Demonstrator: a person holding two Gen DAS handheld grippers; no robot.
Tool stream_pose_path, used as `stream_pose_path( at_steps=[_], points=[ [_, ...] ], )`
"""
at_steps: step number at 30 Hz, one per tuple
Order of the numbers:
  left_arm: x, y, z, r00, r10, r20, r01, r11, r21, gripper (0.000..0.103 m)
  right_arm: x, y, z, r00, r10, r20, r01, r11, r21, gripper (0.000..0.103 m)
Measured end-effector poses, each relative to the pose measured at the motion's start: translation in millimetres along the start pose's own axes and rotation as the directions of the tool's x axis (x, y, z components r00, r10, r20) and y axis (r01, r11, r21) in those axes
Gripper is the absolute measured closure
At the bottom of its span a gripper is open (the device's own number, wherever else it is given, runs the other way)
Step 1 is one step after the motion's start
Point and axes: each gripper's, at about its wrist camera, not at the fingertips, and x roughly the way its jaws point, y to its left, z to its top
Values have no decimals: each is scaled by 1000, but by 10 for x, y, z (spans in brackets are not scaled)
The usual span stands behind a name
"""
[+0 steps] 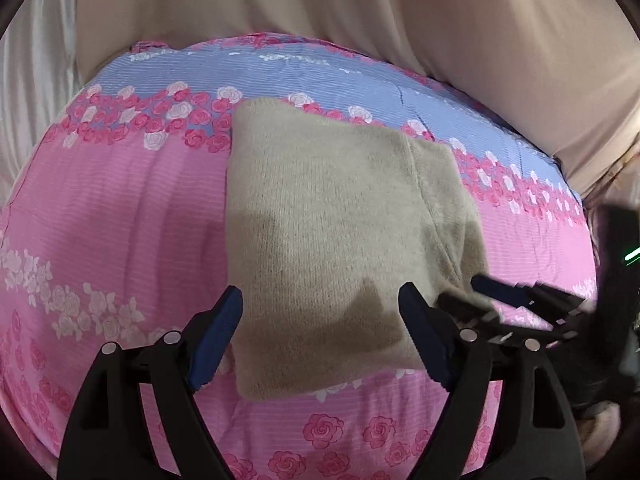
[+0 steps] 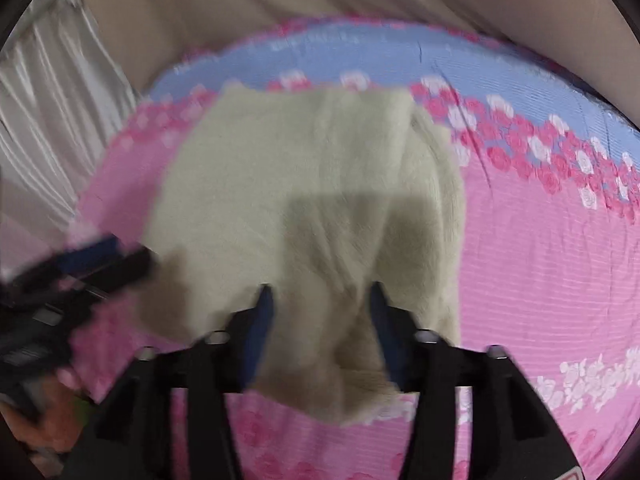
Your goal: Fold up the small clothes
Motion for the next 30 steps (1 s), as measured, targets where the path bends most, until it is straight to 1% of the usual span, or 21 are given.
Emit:
stream_pose_path(
  at_steps=[1,2,3,4,5,6,7,8,9,11,12,13,14,17,18,20,22,23,25,27,30],
  points=[
    [14,-7,-1,1000,10,-3,-10,1000,-11,25,-28,-58,-12,1000,20,1,-20,999,40,52],
    [18,-23,2,1000,30,-5,-31,999,-17,25,-148,-74,-10,999,35,34,-37,997,73,52],
    [0,-41,-1,999,52,-1,-52,998,-19,23,-319,-75,-12,995,29,93,-38,995,89,51],
    [-45,-65,-4,997,75,18,-75,997,-16,20,-588,-43,-48,982,5,188,-23,996,90,48],
    [-91,-80,-9,994,99,44,-98,995,-12,15,-809,-12,-102,963,-15,267,-8,996,86,41],
    [-145,-97,-16,991,111,72,-111,994,-9,14,-994,4,-166,939,-28,344,0,997,80,18],
    [-193,-114,-24,988,120,95,-120,993,-9,13,-1190,23,-258,902,-48,430,15,997,79,8],
    [-238,-127,-30,985,128,116,-128,992,-10,11,-1288,21,-331,872,-73,483,33,995,92,5],
    [-287,-143,-40,981,138,137,-138,990,-8,8,-1327,10,-409,855,-109,506,53,991,123,5],
    [-375,-170,-58,971,159,181,-162,987,3,5,-1223,-128,-392,873,-159,461,76,978,194,5],
    [-408,-183,-64,966,172,194,-177,984,8,5,-1169,-166,-373,887,-158,435,65,973,220,5],
    [-442,-198,-74,962,180,204,-187,982,18,5,-1099,-204,-324,903,-136,408,36,969,243,5],
    [-452,-208,-67,964,171,206,-180,983,28,5,-1080,-230,-318,909,-122,398,21,968,251,5],
    [-476,-234,-90,968,162,193,-176,983,58,5,-1064,-81,-310,909,-149,389,67,974,218,5],
    [-475,-249,-100,968,170,186,-185,980,66,5,-1025,-96,-404,912,-156,380,81,975,206,5],
    [-483,-290,-138,960,209,184,-228,970,86,5,-979,-21,-430,918,-158,364,93,977,190,5],
    [-506,-324,-181,947,258,192,-280,955,99,5,-940,31,-478,923,-154,352,89,977,192,5],
    [-520,-334,-197,945,262,197,-287,952,108,5,-935,64,-513,926,-158,344,94,976,196,5],
    [-570,-330,-231,944,251,216,-278,954,108,5,-905,114,-548,930,-156,332,93,976,199,5],
    [-599,-307,-245,949,226,220,-254,962,105,5,-899,146,-566,931,-159,328,96,975,200,5],
    [-624,-277,-266,947,231,224,-258,961,101,5,-898,186,-586,929,-163,331,98,974,204,5]
  ],
)
